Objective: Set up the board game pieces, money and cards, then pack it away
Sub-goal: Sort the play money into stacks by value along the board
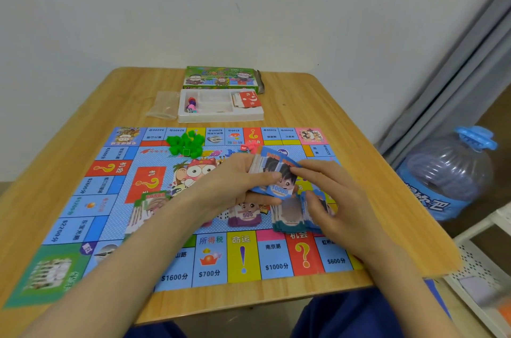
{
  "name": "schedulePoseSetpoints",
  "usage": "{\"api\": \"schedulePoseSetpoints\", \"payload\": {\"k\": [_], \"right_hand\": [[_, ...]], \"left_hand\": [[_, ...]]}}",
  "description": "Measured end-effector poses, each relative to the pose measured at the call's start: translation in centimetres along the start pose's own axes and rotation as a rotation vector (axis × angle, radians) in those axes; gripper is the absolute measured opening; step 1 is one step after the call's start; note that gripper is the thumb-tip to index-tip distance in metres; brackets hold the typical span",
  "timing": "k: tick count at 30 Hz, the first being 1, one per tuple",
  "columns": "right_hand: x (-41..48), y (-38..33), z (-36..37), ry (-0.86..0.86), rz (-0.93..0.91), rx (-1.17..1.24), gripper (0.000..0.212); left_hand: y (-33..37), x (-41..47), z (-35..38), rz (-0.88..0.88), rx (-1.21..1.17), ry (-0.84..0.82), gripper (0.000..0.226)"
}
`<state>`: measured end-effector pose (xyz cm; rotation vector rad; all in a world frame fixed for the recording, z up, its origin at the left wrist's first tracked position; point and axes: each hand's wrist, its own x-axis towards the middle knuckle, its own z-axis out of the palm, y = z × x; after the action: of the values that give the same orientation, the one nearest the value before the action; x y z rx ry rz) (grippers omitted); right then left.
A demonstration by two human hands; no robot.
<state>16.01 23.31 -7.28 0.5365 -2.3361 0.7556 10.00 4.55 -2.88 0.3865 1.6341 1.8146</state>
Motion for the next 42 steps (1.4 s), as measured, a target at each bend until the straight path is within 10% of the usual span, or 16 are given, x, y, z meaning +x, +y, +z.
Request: {"api": "schedulePoseSetpoints", "payload": {"k": [19,42], "right_hand": [[0.5,-0.3,-0.7,0.36,0.262,0.091,0.013],[0.6,0.1,-0.3,-0.146,0.552,-0.017,0.015]], "left_hand": [[-0.2,0.1,-0.4,0.022,0.036,-0.005,0.008],[0.1,0.4,-0.4,0.01,-0.171,0.036,0.024]]}}
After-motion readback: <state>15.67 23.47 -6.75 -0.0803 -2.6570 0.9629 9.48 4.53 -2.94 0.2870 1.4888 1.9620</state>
